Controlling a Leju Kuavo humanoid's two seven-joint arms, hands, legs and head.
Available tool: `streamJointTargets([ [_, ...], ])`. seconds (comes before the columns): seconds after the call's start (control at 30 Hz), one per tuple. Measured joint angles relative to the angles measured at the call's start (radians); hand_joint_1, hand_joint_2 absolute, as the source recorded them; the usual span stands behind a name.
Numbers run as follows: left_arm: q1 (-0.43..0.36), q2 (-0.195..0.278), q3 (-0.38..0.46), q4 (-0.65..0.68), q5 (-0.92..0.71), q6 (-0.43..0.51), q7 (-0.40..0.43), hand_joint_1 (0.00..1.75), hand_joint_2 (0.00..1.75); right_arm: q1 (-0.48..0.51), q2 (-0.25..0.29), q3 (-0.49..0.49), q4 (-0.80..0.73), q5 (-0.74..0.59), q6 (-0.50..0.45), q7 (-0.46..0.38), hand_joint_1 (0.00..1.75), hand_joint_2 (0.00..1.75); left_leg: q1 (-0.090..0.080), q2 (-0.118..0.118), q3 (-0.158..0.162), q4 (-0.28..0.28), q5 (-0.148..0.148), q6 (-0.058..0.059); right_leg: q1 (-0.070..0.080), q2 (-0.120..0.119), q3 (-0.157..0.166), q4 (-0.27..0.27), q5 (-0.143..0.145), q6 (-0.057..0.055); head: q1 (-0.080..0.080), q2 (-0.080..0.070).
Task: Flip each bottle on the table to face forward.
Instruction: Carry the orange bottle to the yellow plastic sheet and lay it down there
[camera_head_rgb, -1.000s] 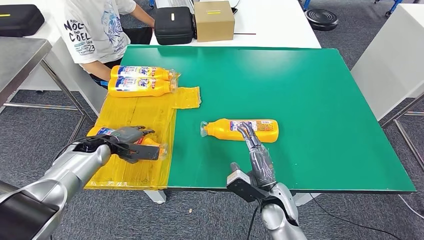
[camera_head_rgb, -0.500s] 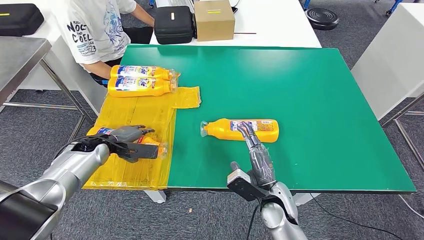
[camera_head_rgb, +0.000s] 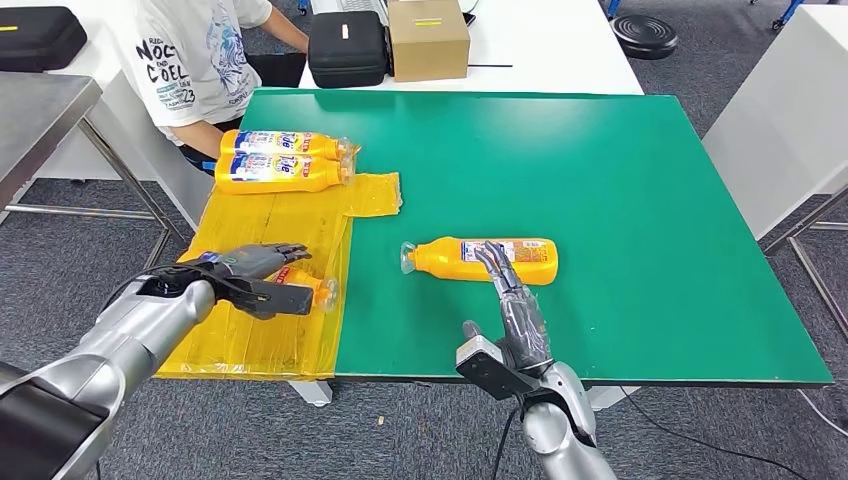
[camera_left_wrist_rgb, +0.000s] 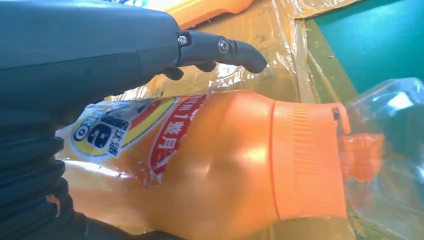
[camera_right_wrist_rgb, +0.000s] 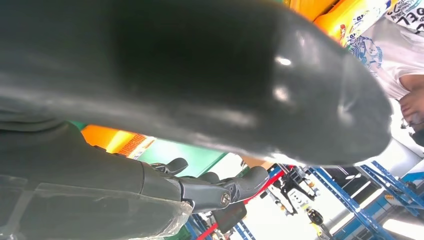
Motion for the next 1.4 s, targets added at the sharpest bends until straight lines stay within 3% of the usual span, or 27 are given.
streamJointTargets([
  [0.37,-0.005,0.019,-0.014,-0.015,0.002,-0.018,-0.021,0.00,1.75,-0.003,-0.002,0.000,0.013,-0.010,-0.002,-0.013,0.00,0.00,0.000,0.000,0.000,0.000,0.000,0.000,0.000,0.000,0.000,0.000,0.000,0.000,0.000,0.000],
  [0.5,-0.007,0.042,-0.031,-0.036,0.024,-0.046,-0.054,0.00,0.00,-0.017,-0.002,0.002,0.027,-0.020,-0.004,-0.017,0.00,0.00,0.000,0.001,-0.001,0.000,0.000,0.000,0.000,0.000,-0.001,0.000,0.000,0.000,0.000,0.000],
  [0.93,-0.013,0.168,-0.117,-0.211,0.202,-0.208,-0.141,0.00,0.00,-0.038,-0.007,0.007,0.070,-0.049,-0.023,-0.033,0.00,0.00,0.001,0.001,-0.001,0.000,0.000,0.000,0.000,0.000,-0.001,0.000,0.000,0.000,0.000,0.000],
  [1.03,-0.011,0.201,-0.135,-0.279,0.266,-0.199,-0.140,0.00,0.00,-0.037,-0.008,0.007,0.073,-0.052,-0.024,-0.032,0.00,0.00,0.001,0.000,-0.001,0.000,0.000,0.000,0.000,0.000,-0.001,0.000,0.000,0.000,0.000,0.000],
  [1.1,-0.005,0.208,-0.139,-0.316,0.297,-0.144,-0.143,0.00,0.00,-0.037,-0.008,0.007,0.072,-0.047,-0.024,-0.029,0.00,0.00,0.000,0.000,-0.001,0.000,0.000,0.000,0.000,0.000,-0.001,0.000,0.000,0.000,0.000,0.000],
  [1.23,0.025,0.189,-0.120,-0.364,0.337,0.019,-0.147,0.00,1.75,-0.034,-0.008,0.007,0.065,-0.022,-0.024,-0.017,0.00,0.00,0.000,0.000,-0.001,0.000,0.000,0.000,0.000,0.000,-0.001,0.000,0.000,0.000,0.000,0.000],
  [1.37,0.086,0.133,-0.057,-0.408,0.376,0.205,-0.164,0.00,1.75,-0.035,-0.011,0.003,0.045,0.044,-0.020,0.024,0.00,0.00,-0.001,0.000,-0.001,0.000,0.000,0.000,-0.001,0.000,-0.001,0.000,0.000,0.000,0.000,0.000],
  [1.4,0.107,0.111,-0.033,-0.419,0.388,0.251,-0.167,0.00,1.75,-0.038,-0.013,-0.001,0.039,0.061,-0.015,0.037,0.00,0.44,-0.001,0.000,-0.001,0.000,0.000,0.000,-0.001,0.000,-0.001,0.000,0.000,0.000,0.000,0.000],
])
